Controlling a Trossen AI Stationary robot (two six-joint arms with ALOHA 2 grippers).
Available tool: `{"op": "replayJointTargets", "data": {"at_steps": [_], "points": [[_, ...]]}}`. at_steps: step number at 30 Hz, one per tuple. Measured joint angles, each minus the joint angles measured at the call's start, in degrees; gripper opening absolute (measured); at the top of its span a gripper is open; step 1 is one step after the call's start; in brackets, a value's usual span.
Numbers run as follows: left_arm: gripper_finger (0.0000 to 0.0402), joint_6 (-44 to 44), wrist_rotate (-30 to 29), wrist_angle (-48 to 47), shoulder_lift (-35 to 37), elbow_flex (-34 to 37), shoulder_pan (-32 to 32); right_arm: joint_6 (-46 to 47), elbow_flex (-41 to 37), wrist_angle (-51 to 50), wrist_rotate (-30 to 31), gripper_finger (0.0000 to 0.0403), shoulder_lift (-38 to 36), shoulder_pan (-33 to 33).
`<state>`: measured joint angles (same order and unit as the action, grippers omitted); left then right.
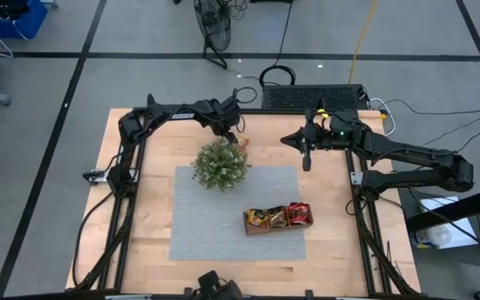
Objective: Pick & Place Tea
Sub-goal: Put the mango tea sachet into the brown organizer
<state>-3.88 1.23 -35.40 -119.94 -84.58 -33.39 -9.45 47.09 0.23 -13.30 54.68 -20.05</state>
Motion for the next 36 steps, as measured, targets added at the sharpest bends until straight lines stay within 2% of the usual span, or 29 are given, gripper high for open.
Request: {"op": "replayJointTargets", "data": {"at_steps": [8,13,17,25,27,32,34,36], "points": [[0.0239,-0.57,-2.85,-1.42,0.10,-3.86,3.70,0.00,0.00,0.02,0.00,0.0000,0.00,0.00],[0.0239,-3.13,-0.53,-0.94,0.11,-7.54,6.31,-0.02,0.00,0.02,0.00,0.0000,0.00,0.00],[0.0239,-6.80,0.27,1.97,0.21,-7.65,7.61,-0.02,0.00,0.02,0.00,0.0000,0.00,-0.02],[0.0239,-6.34,-0.20,4.52,-0.43,-7.58,7.50,-0.02,0.00,-0.07,0.03,0.0000,0.00,-0.13],[0.0239,-6.36,-0.25,4.31,0.23,-7.58,7.41,0.24,0.00,-0.80,1.64,0.0000,0.28,-0.55],[0.0239,-6.70,0.47,5.73,5.02,-7.59,7.43,1.13,-1.75,-3.27,13.31,0.0000,6.35,-3.17],[0.0239,-7.58,0.73,6.93,7.69,-7.61,7.52,0.40,-2.46,-2.61,12.95,0.0000,10.45,-4.63],[0.0239,-7.89,1.29,8.59,10.60,-7.61,7.52,-0.22,-2.51,-1.07,9.47,0.0000,14.62,-6.02]]}}
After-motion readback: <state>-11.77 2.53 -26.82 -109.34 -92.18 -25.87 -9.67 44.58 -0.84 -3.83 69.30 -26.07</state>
